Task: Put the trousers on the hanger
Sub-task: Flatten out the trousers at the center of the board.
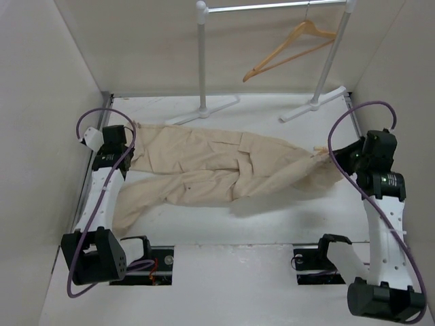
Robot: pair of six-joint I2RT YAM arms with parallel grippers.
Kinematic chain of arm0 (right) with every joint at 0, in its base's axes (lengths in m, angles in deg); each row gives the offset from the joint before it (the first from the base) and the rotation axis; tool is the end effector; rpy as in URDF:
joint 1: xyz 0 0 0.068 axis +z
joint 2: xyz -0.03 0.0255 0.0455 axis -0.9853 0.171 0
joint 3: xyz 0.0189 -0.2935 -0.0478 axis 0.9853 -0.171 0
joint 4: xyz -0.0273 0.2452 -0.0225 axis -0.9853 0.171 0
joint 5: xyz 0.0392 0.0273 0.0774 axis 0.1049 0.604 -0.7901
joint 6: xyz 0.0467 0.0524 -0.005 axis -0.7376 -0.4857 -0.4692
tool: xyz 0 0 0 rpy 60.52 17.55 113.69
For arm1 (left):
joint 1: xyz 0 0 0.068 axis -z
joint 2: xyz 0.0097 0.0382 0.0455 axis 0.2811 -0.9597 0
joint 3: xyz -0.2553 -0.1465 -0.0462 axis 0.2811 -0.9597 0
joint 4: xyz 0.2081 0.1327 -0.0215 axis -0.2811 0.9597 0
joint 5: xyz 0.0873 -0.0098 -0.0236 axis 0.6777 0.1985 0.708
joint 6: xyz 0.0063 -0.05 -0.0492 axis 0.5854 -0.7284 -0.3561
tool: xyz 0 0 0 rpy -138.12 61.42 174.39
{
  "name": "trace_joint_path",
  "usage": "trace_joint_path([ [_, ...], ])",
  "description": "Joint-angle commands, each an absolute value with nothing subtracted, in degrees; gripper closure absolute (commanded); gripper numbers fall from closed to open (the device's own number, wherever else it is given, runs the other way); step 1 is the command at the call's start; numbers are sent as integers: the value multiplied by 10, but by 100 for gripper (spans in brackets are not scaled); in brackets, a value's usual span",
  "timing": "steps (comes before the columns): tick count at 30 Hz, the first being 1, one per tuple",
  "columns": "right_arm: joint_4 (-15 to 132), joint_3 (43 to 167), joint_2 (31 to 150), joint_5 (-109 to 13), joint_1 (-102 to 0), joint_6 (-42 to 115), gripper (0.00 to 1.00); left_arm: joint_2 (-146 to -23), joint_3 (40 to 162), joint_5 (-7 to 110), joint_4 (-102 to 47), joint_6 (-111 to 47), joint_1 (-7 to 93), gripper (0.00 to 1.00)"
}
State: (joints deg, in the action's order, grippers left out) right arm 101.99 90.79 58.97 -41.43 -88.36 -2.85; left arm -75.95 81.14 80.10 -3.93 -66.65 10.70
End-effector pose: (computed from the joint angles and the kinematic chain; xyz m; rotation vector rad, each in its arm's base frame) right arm 0.1545 -0.0209 0.3693 0.9791 1.9300 0.4134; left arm 0.2444 0.0443 0.3050 -1.1086 1.8438 -0.0157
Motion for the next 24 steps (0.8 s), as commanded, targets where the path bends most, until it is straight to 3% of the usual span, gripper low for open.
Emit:
trace_joint_path([
  [1,1070,862,622,-411,-913,-10,95,-767,836,811,7,-649,113,97],
  [3,1052,795,624,-397,-948,0,96,-755,827,813,25,-649,135,93],
  [7,1056,724,560,-417,-1004,10,99,-717,792,815,72,-621,142,70],
  [11,1095,707,516,-371,-908,-25,93,-653,750,808,147,-600,126,50],
  [14,1067,688,513,-375,-914,-34,92,-609,726,792,203,-604,117,45],
  [24,1013,723,562,-421,-904,2,91,-548,684,687,306,-751,100,44],
])
